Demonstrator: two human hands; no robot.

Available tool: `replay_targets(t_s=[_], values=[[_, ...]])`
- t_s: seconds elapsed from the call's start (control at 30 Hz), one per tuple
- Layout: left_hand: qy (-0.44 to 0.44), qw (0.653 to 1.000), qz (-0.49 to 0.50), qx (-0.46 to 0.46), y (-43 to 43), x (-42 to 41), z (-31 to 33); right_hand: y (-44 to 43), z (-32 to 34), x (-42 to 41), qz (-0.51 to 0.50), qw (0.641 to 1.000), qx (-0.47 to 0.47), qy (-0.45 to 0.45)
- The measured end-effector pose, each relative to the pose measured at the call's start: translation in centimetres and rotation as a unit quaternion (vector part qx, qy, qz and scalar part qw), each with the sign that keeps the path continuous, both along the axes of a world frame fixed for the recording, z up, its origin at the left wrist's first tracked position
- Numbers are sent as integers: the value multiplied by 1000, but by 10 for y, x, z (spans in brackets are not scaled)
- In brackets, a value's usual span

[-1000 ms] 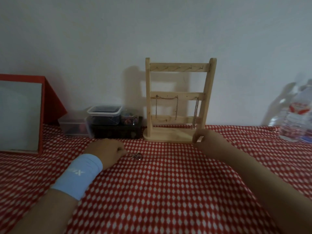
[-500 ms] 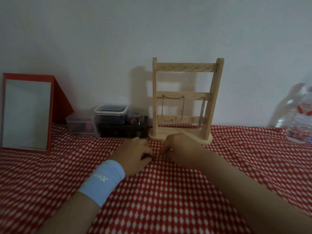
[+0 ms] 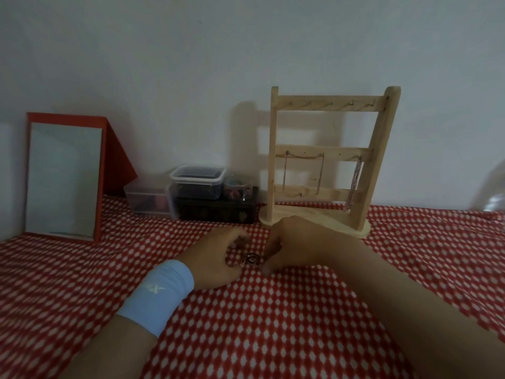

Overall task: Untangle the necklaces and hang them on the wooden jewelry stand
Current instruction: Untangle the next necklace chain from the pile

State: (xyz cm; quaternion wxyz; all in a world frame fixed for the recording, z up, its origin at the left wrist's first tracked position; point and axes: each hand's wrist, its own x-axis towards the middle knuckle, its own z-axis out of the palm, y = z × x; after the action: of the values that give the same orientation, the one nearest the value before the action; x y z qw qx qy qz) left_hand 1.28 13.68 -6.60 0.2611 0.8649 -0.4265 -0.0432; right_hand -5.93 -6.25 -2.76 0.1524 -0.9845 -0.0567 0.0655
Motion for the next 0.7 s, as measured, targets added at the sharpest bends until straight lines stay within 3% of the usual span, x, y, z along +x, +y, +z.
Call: replay_targets(t_s=[0.13,0.27,0.4,0.5,0.7], values=[[-98,992,3,79,1,5,10,4,-9,2,-3,999,51,-6],[-168,981,9,97,2,6,12,2,-15,1,16,997,69,-38],[-133,987,-15,90,6,6,13,4,-13,-4,15,997,55,-48],[-159,982,-24,96,7,7,14,9,-12,-6,22,998,7,-57],[-220,973,-37,64,1,2,0,11,-19,-8,32,994,13,-100]])
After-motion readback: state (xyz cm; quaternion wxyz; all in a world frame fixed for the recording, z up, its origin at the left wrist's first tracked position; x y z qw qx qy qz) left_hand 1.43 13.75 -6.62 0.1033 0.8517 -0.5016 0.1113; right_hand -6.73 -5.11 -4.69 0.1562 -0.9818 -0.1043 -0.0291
